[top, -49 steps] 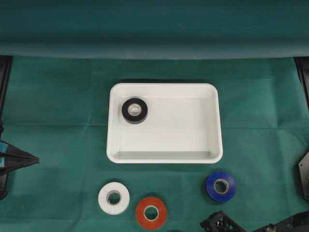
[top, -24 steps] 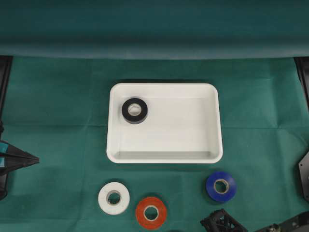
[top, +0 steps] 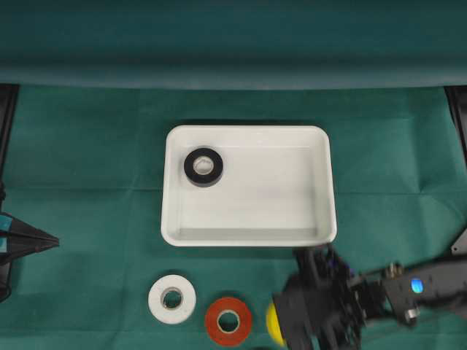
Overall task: Put the tape into the white case with the right arm.
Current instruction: 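Lift the yellow roll and place it in the tray's right side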
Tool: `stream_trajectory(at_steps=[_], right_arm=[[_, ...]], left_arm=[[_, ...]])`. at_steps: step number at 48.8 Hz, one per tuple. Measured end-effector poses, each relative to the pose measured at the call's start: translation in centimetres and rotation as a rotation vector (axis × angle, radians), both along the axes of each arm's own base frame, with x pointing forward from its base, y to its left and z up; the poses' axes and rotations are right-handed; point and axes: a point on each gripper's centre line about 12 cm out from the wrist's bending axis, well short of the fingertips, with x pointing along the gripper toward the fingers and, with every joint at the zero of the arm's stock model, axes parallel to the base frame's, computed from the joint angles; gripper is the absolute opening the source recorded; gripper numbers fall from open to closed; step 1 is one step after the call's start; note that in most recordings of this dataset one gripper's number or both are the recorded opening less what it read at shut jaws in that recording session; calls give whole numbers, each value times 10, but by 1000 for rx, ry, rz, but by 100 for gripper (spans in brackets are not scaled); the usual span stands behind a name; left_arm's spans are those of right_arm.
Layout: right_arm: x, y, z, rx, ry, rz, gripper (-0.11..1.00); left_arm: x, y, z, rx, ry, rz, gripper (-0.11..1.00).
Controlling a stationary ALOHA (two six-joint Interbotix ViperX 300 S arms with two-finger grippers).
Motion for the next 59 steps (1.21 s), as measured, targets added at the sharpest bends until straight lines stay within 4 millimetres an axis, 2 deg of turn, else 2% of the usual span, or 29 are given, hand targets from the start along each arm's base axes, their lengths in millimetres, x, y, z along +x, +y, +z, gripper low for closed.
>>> stream_trajectory(at_steps=[14, 28, 41, 59], right_arm=[[2, -72, 7, -60, -20, -153, 1], [-8, -125, 5, -127, -4, -253, 1], [-18, -143, -3, -127, 14, -302, 1], [-21, -141, -8, -121, 14, -295, 1]], left_arm=[[0, 0, 0, 2, 0, 0, 0], [0, 0, 0, 0, 0, 2, 0], [0, 0, 0, 1, 2, 1, 0], [0, 0, 0, 0, 0, 2, 0]])
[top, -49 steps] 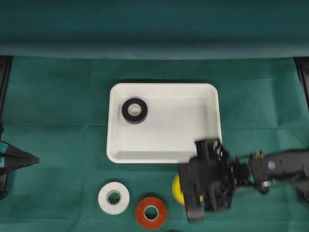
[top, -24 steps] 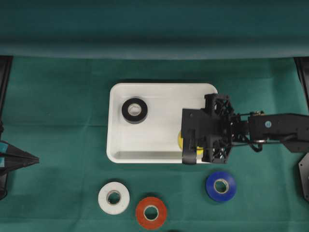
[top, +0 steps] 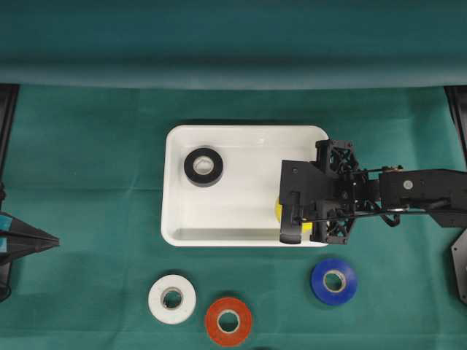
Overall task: Put the tape into the white case with the right arm.
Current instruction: 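Lift the yellow roll and place it in the tray's right side, then open the right gripper and retract it right of the tray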
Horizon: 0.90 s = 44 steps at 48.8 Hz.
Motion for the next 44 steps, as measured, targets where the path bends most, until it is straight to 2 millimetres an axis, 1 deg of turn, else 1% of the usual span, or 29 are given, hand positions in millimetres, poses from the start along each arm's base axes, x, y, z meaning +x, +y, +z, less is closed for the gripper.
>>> stream_trajectory(at_steps=[2, 5, 9, 14, 16, 17, 20, 31, 37, 44], right_arm=[[-1, -1, 0, 0, 1, -1, 1], [-2, -3, -2, 1, 5, -7, 9], [-5, -5, -4, 0, 12, -15, 29], [-6, -7, -4, 0, 11, -21, 60], [-6, -7, -5, 1, 15, -19, 70], [-7, -7, -5, 1, 16, -19, 70], [-7, -7, -5, 1, 16, -19, 63], [-14, -5, -5, 3, 17, -21, 63], [-25, -2, -1, 0, 6, -21, 63], [-46, 4, 5, -1, -28, -15, 63]], left_arm=[[0, 0, 0, -2, 1, -1, 0], [0, 0, 0, 0, 0, -2, 0], [0, 0, 0, 1, 0, 0, 0], [0, 0, 0, 1, 0, -2, 0], [0, 0, 0, 0, 2, -2, 0], [0, 0, 0, -2, 0, -1, 0], [0, 0, 0, -2, 1, -1, 0], [0, 0, 0, 0, 0, 0, 0], [0, 0, 0, 0, 0, -2, 0], [0, 0, 0, -2, 0, 0, 0]])
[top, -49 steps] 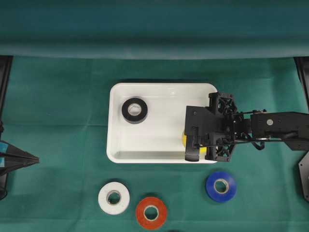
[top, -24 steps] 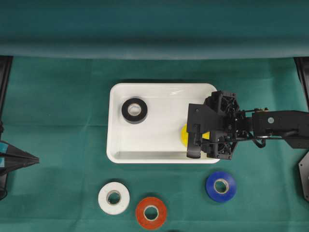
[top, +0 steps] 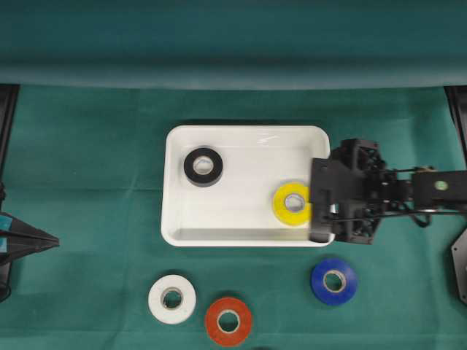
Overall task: Put the tape into the white case with the right arm.
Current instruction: 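Open the right gripper and retract it right of the tray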
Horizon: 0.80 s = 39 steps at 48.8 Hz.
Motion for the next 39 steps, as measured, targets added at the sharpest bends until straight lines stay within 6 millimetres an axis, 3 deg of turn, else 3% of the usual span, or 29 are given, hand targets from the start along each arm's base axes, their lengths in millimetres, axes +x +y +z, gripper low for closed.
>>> stream_trajectory(at_steps=[24, 39], right_arm=[[-78, 29, 8, -3, -257, 65, 63], [-98, 35, 8, -12, -313, 67, 63]], left_arm=[[0, 0, 0, 2, 0, -2, 0], [0, 0, 0, 2, 0, 0, 0]])
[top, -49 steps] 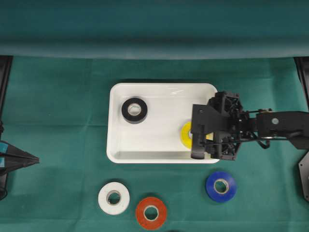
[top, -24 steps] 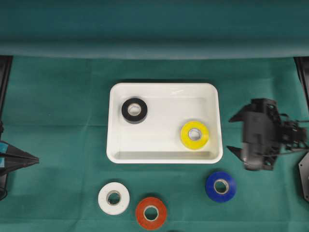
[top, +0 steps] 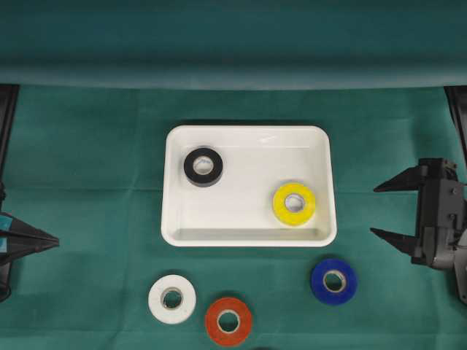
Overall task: Put the tape into the white case with the right arm.
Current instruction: 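Open the right gripper and retract it right of the tray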
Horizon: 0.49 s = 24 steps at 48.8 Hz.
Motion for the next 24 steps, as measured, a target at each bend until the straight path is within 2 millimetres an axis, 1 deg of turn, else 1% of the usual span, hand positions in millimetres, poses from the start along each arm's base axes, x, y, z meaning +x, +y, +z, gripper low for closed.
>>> stream_trajectory(at_steps=[8, 12, 18, 24], right_arm=[[0, 3, 2, -2, -23, 16, 63], [2, 8, 2, -1, -31, 44, 63], [3, 21, -1, 2, -31, 116, 63], [2, 39, -5, 5, -25, 210, 63]], left_arm=[[0, 0, 0, 1, 2, -2, 0], [0, 0, 0, 1, 0, -2, 0], [0, 0, 0, 0, 0, -2, 0], [0, 0, 0, 1, 0, -2, 0]])
